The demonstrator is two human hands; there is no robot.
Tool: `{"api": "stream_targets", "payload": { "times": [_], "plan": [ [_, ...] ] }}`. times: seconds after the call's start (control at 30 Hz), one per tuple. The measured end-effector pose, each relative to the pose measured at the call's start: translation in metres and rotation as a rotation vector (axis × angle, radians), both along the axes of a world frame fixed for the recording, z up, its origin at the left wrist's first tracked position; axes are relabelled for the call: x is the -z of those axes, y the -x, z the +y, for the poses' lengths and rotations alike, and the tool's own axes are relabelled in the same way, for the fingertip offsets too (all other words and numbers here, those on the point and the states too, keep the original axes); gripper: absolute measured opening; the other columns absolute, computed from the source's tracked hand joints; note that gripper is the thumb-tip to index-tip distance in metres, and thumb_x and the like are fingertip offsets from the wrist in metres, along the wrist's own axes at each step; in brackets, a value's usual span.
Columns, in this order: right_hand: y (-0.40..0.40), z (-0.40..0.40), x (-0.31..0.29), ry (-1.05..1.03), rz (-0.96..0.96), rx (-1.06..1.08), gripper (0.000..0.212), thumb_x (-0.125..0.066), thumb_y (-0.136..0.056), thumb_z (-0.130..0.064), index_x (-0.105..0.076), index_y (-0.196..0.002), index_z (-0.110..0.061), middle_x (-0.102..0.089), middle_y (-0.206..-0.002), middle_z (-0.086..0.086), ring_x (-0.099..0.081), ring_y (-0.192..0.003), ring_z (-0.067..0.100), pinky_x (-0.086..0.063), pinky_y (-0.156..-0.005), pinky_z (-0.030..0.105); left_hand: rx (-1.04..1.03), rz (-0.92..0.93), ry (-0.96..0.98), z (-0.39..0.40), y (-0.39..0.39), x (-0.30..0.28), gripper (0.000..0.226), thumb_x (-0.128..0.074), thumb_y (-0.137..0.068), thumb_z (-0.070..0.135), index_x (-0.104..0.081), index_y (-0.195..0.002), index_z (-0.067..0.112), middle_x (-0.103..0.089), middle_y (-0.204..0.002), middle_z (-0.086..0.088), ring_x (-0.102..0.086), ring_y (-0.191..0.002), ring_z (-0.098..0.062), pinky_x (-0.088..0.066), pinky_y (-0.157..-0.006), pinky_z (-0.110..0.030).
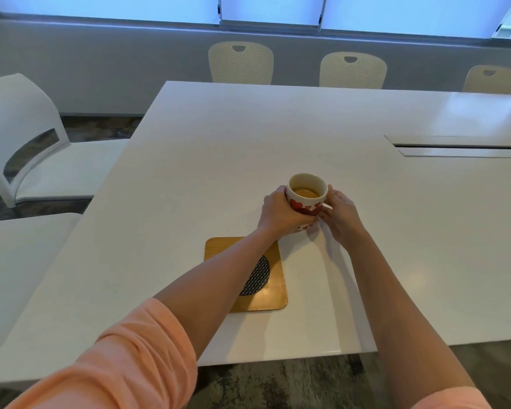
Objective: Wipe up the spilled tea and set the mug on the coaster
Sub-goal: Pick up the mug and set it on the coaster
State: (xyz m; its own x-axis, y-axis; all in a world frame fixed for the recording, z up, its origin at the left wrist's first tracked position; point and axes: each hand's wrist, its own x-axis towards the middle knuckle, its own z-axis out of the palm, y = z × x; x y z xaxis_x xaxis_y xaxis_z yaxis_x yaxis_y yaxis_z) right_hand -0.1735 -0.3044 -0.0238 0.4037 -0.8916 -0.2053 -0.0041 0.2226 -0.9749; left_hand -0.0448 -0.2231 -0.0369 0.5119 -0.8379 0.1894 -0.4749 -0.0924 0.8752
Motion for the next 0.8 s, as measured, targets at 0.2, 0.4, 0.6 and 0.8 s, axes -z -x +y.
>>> {"api": "stream_targets", "payload": {
  "times": [0.2,0.4,0.6,0.8],
  "plan": [
    [-0.005,0.022,-0.007,0.0,-0.027,-0.022,0.045,-0.042,-0.106,-0.036,-0.053,-0.138,-0.006,-0.064,-0.128,0.013,-0.063,-0.118,0.027,-0.056,-0.098,0.04,0.02,-0.07,0.045,0.025,-0.012,-0.008,0.077,-0.093,-0.055,0.049,-0.06,-0.117,0.017,-0.063,-0.101,0.014,-0.059,-0.087,-0.001,-0.044,-0.064,0.001],
    [-0.011,0.051,-0.016,-0.026,-0.067,-0.031,0.045,-0.043,-0.106,-0.036,-0.052,-0.14,-0.007,-0.064,-0.129,0.01,-0.063,-0.119,0.026,-0.056,-0.098,0.039,0.024,-0.093,0.057,0.054,-0.023,-0.015,0.079,-0.094,-0.054,0.048,-0.061,-0.118,0.016,-0.067,-0.103,0.011,-0.062,-0.091,-0.003,-0.046,-0.066,-0.001],
    [-0.019,0.083,-0.018,-0.038,-0.091,-0.045,0.043,-0.045,-0.105,-0.036,-0.054,-0.136,-0.008,-0.065,-0.129,0.01,-0.062,-0.12,0.026,-0.056,-0.099,0.039,-0.009,-0.089,0.055,0.089,-0.028,-0.016,0.079,-0.092,-0.052,0.053,-0.061,-0.117,0.02,-0.067,-0.101,0.015,-0.063,-0.088,0.002,-0.048,-0.068,-0.005],
    [-0.025,0.116,-0.017,-0.087,-0.127,-0.069,0.036,-0.049,-0.104,-0.033,-0.059,-0.128,-0.008,-0.067,-0.122,0.011,-0.065,-0.114,0.026,-0.057,-0.095,0.037,-0.027,-0.065,0.05,0.127,-0.034,-0.014,0.078,-0.092,-0.052,0.054,-0.061,-0.117,0.023,-0.064,-0.096,0.021,-0.062,-0.086,0.006,-0.045,-0.066,0.001]
  ]
}}
